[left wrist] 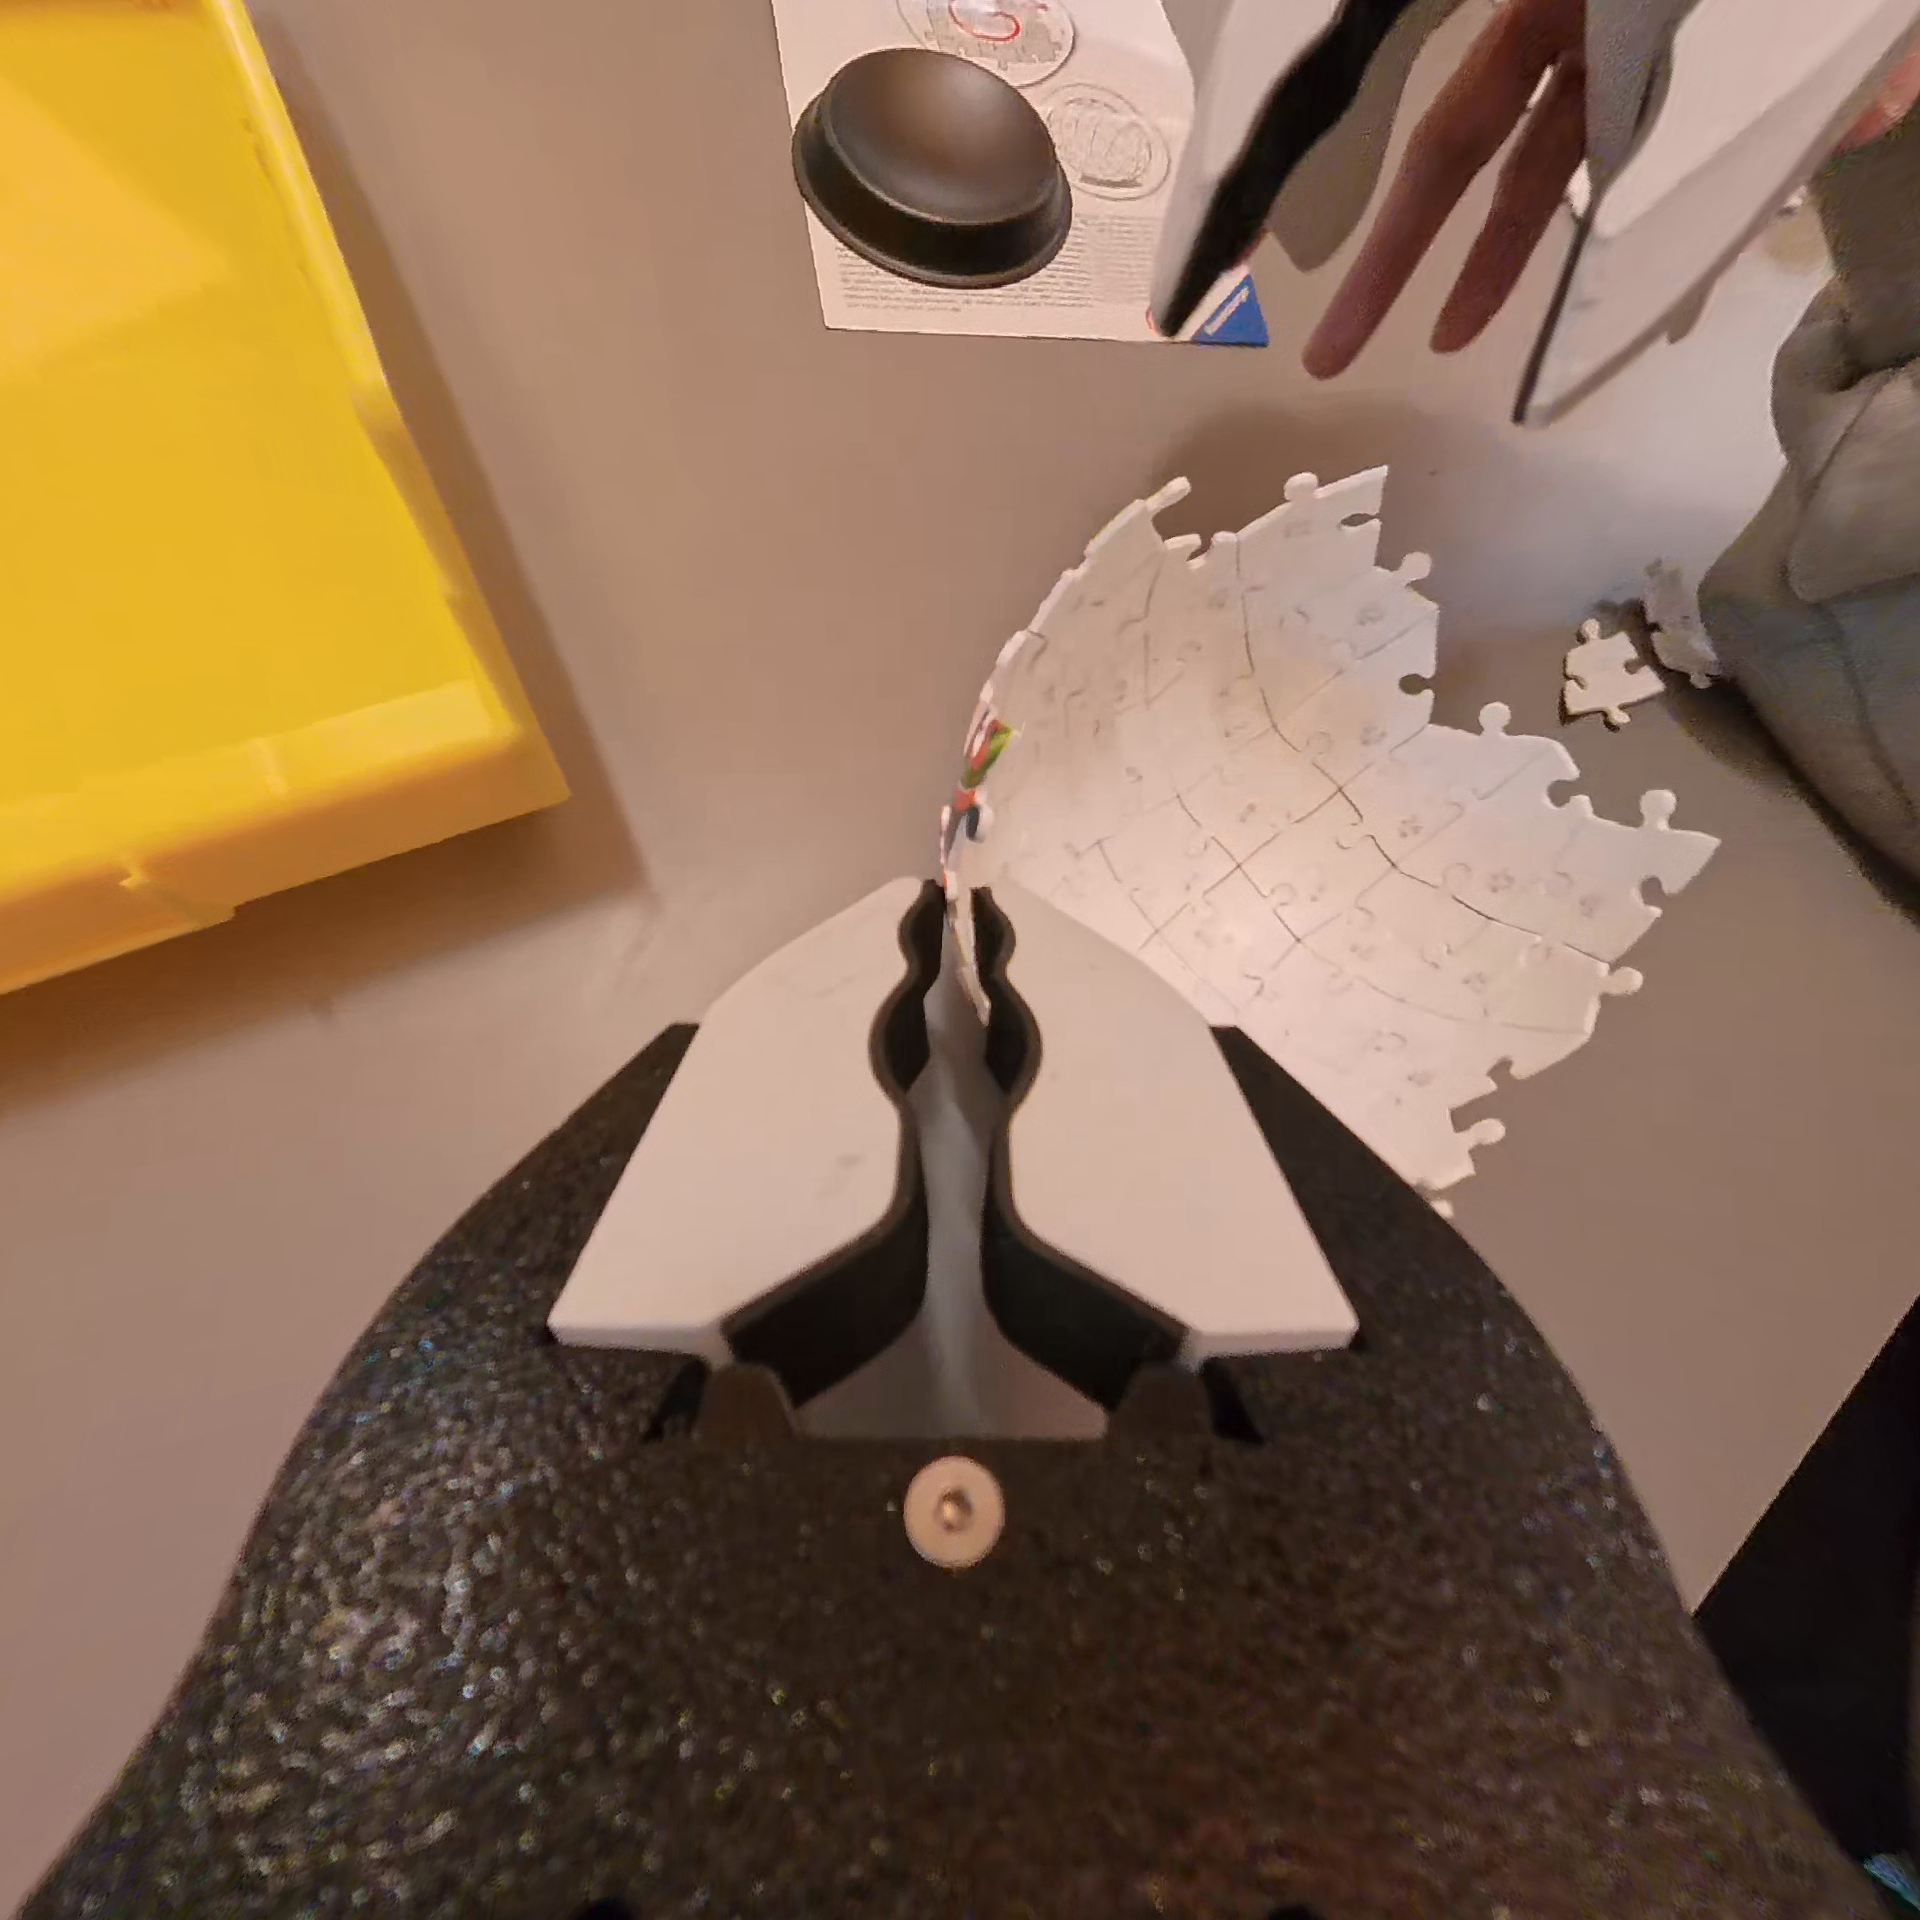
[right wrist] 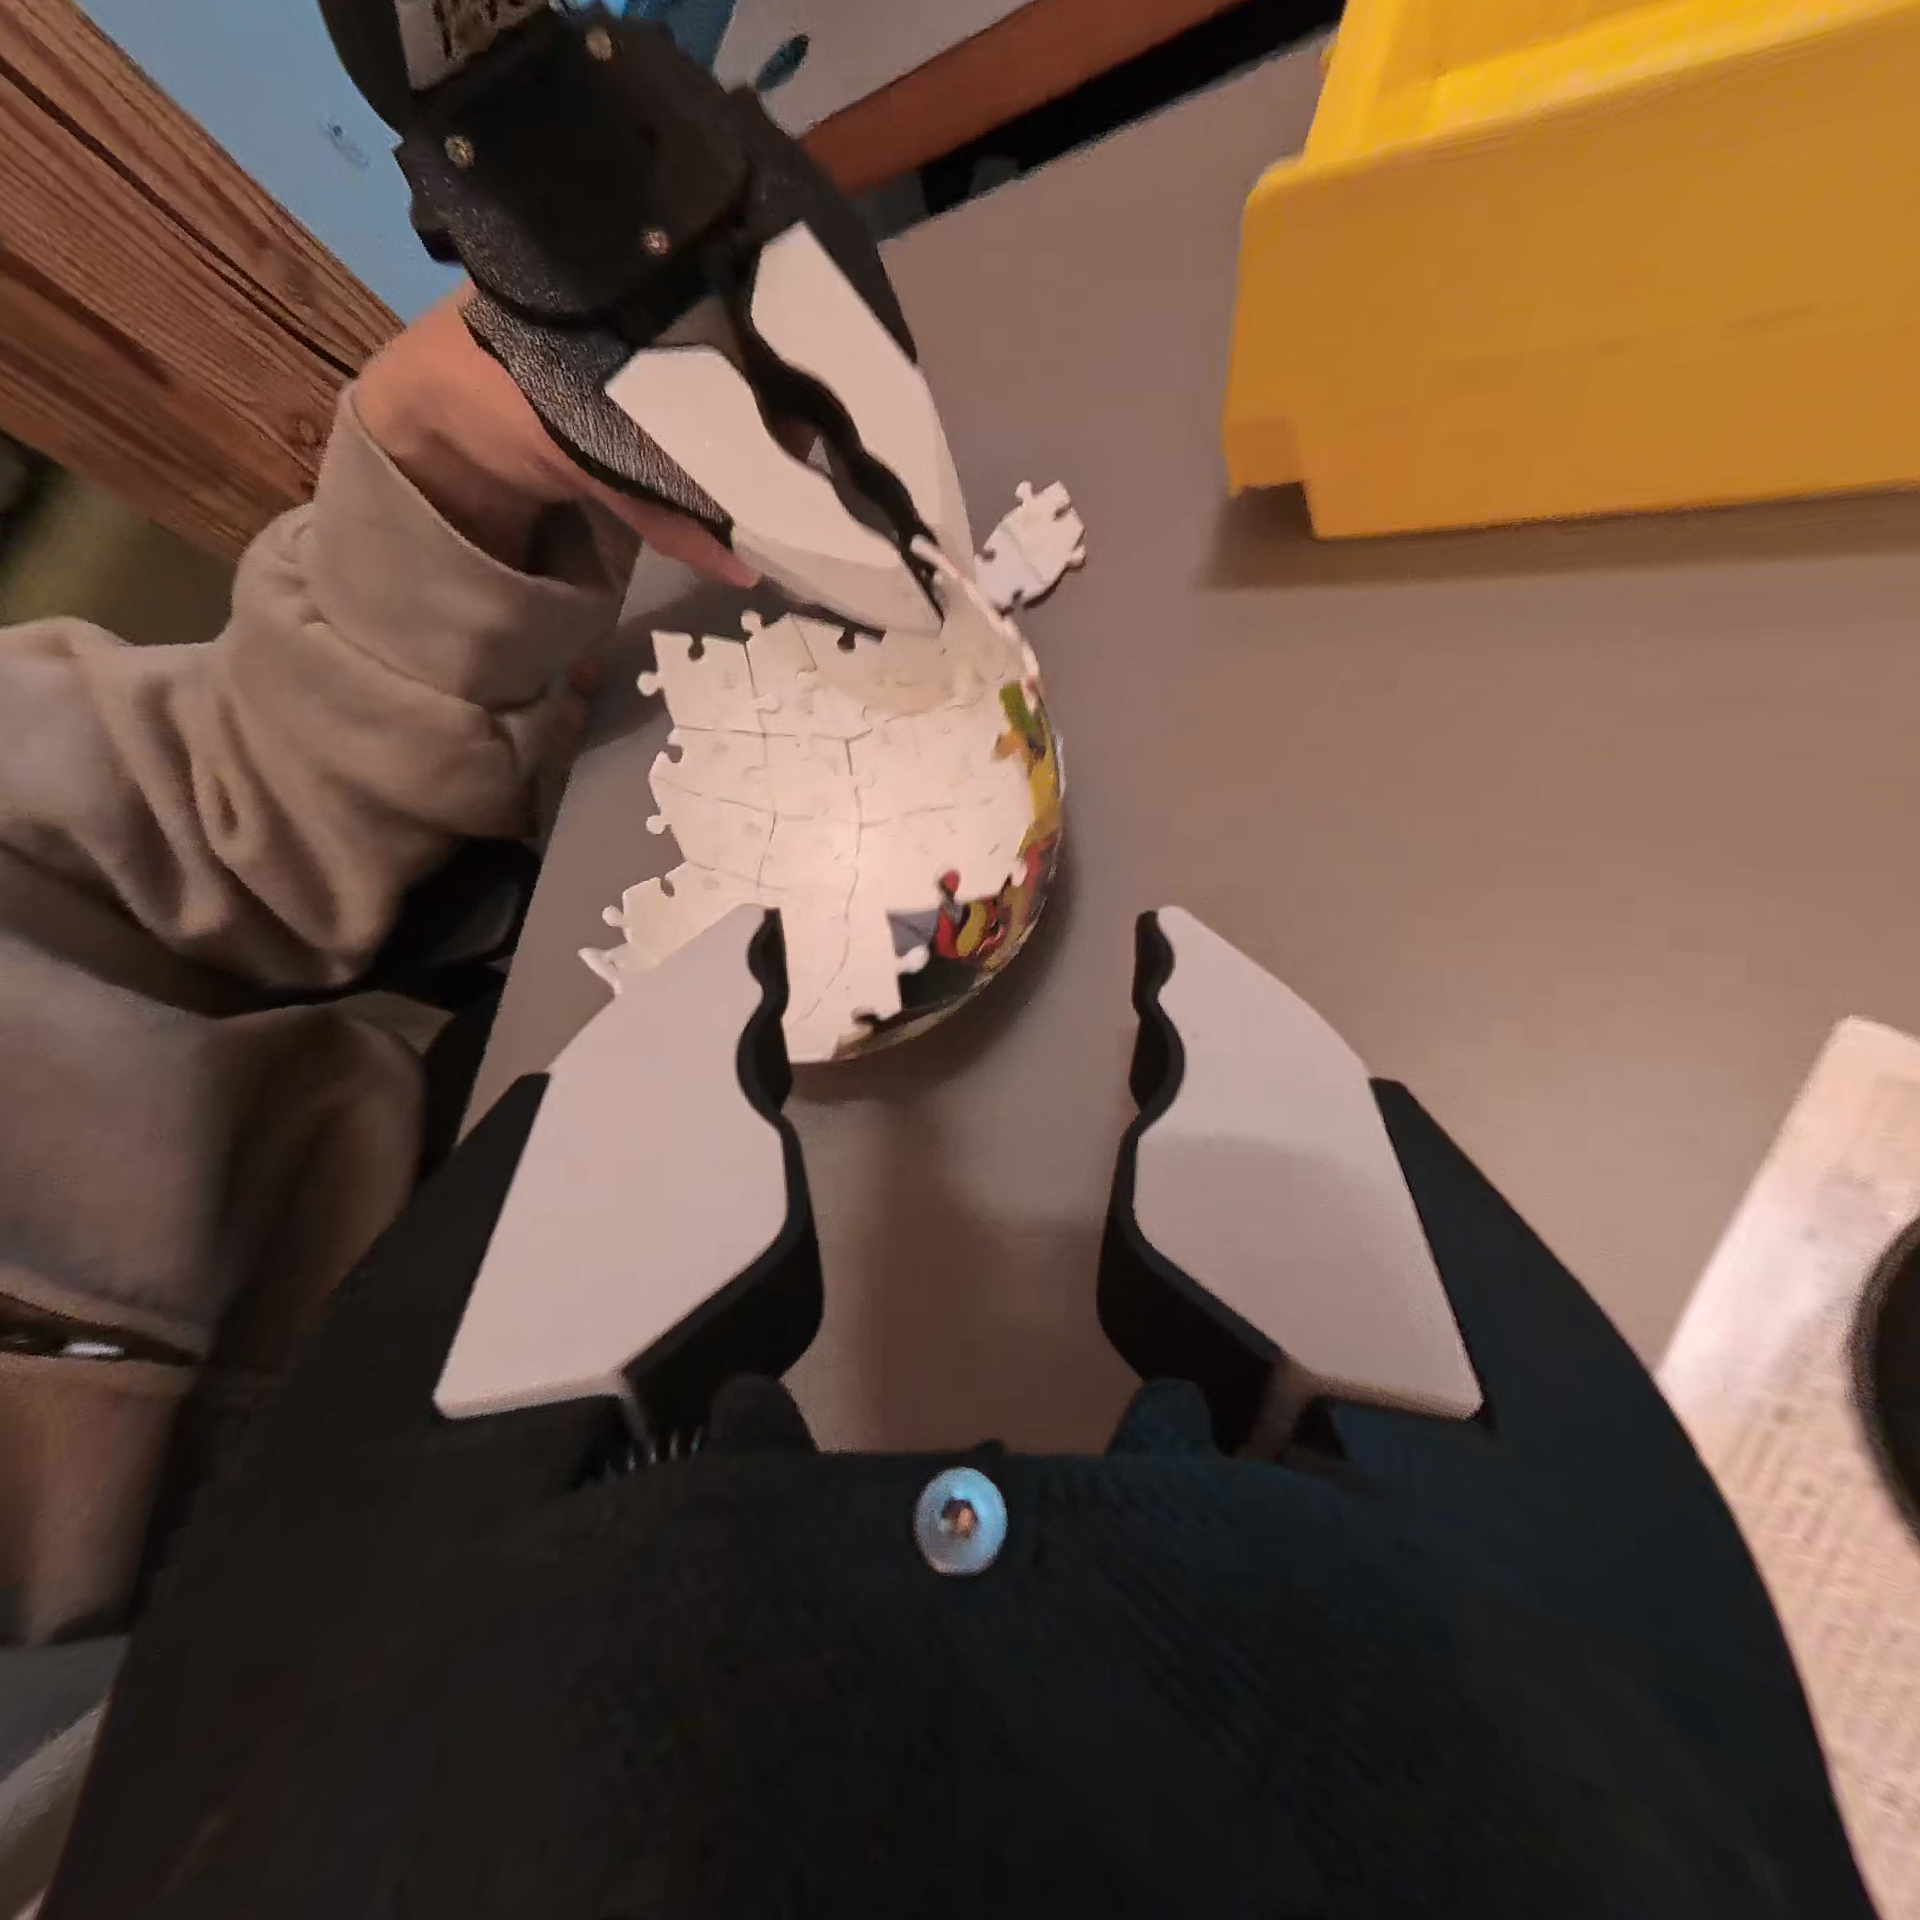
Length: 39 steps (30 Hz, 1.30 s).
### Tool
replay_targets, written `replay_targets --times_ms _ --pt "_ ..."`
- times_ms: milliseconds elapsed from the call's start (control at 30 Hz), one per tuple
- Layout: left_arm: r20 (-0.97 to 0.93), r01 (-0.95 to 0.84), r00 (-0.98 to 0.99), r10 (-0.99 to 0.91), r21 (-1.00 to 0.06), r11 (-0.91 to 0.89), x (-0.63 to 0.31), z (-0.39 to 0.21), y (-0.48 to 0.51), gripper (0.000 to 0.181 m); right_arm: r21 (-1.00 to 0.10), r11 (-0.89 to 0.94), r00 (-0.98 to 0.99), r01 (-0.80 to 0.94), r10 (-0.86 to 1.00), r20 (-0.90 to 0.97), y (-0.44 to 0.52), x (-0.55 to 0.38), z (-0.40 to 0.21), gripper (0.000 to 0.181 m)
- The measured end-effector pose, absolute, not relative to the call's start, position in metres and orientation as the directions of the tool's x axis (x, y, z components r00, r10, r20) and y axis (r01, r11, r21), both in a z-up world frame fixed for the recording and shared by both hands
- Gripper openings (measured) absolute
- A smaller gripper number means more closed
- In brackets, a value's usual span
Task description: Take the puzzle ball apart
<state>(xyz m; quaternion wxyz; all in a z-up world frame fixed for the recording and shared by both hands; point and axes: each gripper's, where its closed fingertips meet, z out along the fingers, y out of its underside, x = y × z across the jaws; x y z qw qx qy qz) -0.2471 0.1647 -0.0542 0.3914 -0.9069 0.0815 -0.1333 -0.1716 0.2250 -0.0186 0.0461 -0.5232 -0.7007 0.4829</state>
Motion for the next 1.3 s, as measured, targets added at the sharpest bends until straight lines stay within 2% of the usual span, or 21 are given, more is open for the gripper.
replay_targets --times_ms 100,167,233,333,400,567,633,767,967,1100,1300 --pt "0.176 -0.05 0.952 -0.253 -0.722 -0.69 -0.248 -0.055 0.162 0.004 -0.704 0.036 -0.472 0.71 0.766 -0.436 0.212 -0.159 -0.027 0.07" --pt "0.176 -0.051 0.951 -0.252 -0.718 -0.694 -0.249 -0.056 0.161 0.005 -0.693 0.184 -0.557 0.697 0.747 -0.363 0.206 -0.14 -0.037 0.082" --pt "0.178 -0.05 0.951 -0.251 -0.716 -0.696 -0.249 -0.057 0.16 0.005 -0.696 0.303 -0.602 0.651 0.764 -0.231 0.211 -0.133 -0.051 0.095" --pt "0.183 -0.047 0.95 -0.253 -0.716 -0.697 -0.249 -0.057 0.16 0.004 -0.763 0.43 -0.623 0.483 0.781 0.046 0.216 -0.153 -0.067 0.101" --pt "0.188 -0.038 0.952 -0.242 -0.712 -0.702 -0.251 -0.059 0.161 0.004 -0.741 0.495 -0.621 0.453 0.772 0.135 0.216 -0.158 -0.073 0.102" --pt "0.198 -0.032 0.951 -0.236 -0.7 -0.714 -0.251 -0.061 0.159 0.004 -0.841 0.452 -0.669 0.297 0.727 0.155 0.187 -0.171 -0.065 0.107" --pt "0.202 -0.032 0.95 -0.239 -0.697 -0.716 -0.25 -0.061 0.158 0.004 -0.85 0.452 -0.695 0.27 0.703 0.153 0.181 -0.168 -0.069 0.108" --pt "0.206 -0.026 0.95 -0.233 -0.693 -0.721 -0.25 -0.063 0.158 0.004 -0.846 0.467 -0.685 0.256 0.706 0.182 0.181 -0.168 -0.07 0.11" --pt "0.195 -0.055 0.948 -0.252 -0.68 -0.731 -0.245 -0.065 0.159 0.007 -0.773 0.566 -0.675 0.287 0.692 0.256 0.182 -0.174 -0.087 0.108" --pt "0.181 -0.08 0.946 -0.27 -0.675 -0.733 -0.242 -0.067 0.159 0.011 -0.774 0.579 -0.688 0.257 0.672 0.274 0.179 -0.173 -0.086 0.095" --pt "0.176 -0.074 0.946 -0.273 -0.701 -0.71 -0.24 -0.061 0.162 0.015 -0.783 0.579 -0.682 0.228 0.669 0.296 0.175 -0.176 -0.08 0.094"
